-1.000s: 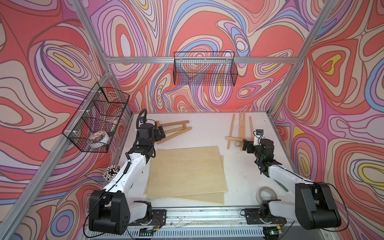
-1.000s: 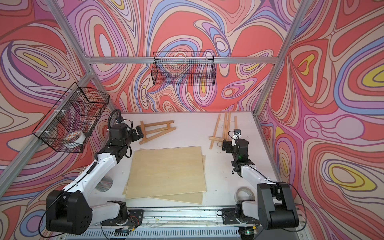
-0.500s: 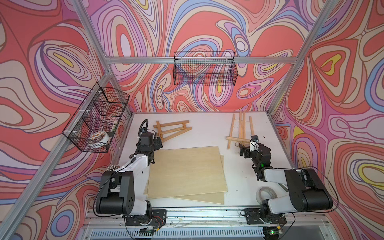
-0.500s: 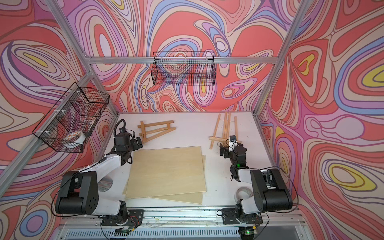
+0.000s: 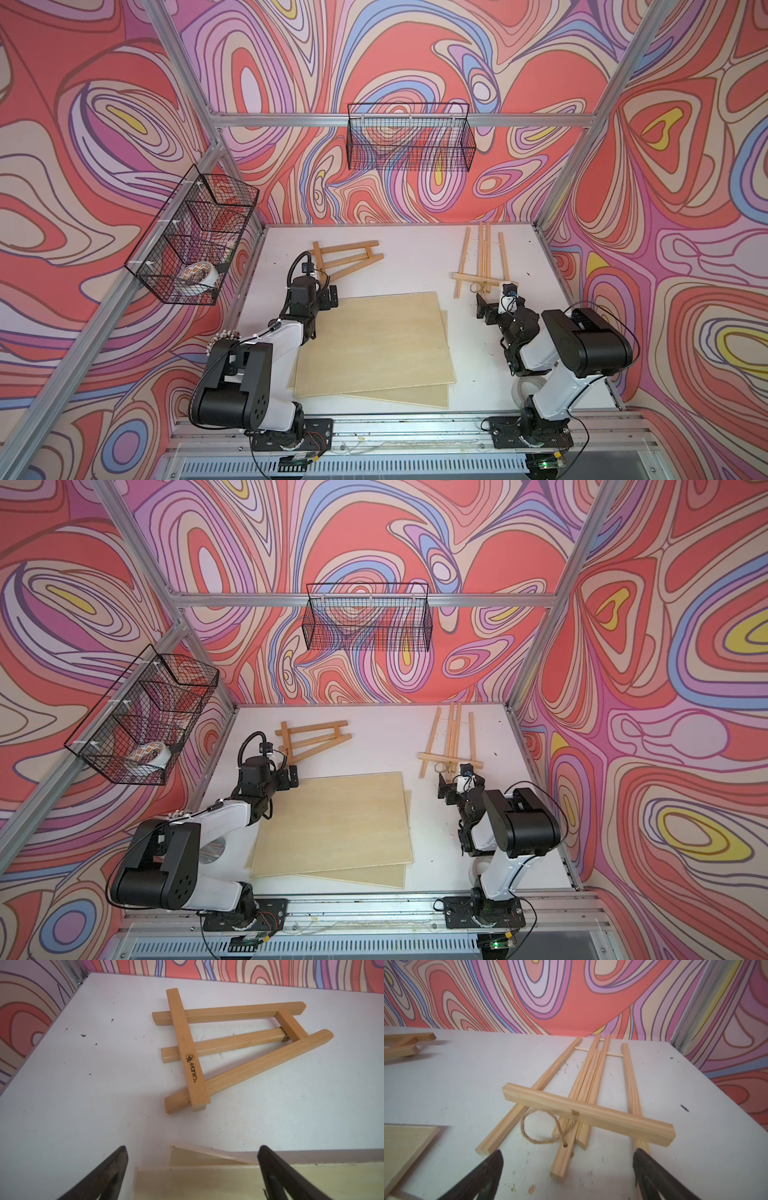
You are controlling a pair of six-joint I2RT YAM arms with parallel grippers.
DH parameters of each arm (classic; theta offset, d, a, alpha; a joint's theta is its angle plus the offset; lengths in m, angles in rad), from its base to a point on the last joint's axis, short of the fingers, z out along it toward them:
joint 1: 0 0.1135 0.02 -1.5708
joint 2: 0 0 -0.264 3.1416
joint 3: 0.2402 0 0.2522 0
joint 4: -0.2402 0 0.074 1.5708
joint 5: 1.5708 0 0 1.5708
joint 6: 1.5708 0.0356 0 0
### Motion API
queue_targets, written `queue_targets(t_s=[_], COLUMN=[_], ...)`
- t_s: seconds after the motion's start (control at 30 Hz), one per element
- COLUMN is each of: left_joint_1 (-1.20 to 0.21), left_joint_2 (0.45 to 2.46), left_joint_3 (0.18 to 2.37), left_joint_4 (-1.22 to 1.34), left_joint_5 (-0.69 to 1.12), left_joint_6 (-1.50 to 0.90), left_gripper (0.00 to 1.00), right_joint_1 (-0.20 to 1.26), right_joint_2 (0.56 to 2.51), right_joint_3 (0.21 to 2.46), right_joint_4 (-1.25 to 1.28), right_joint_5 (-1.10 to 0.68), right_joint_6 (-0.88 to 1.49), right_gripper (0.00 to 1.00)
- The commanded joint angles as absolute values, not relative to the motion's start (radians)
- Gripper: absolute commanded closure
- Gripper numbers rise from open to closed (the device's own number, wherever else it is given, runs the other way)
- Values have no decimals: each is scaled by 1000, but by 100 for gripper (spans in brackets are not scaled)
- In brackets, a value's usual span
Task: Disassemble the easel
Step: Reset both arms
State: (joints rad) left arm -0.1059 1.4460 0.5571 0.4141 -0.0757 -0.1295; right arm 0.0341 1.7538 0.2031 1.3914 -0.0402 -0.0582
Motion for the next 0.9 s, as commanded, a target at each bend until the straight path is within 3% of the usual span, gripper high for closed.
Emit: queue_targets(t_s=[0.0, 0.57, 0.87], left_joint_1=[-114, -115, -35], left_joint_2=[1437, 1399, 1427], left_joint_3=[535, 491, 382], left_joint_4=[505, 511, 782], left_joint_5=[-66, -158, -107], left_joint_6=[-80, -8, -13], left_gripper=[0, 0, 0], right_joint_1=[32, 32, 32], right_joint_2=[1750, 1750, 1750], right_joint_3=[201, 200, 200], right_joint_4=[1490, 1490, 1490], right_joint_5=[-35, -34, -33], right_joint_6=[-49, -49, -50], right_gripper=[2, 2, 2])
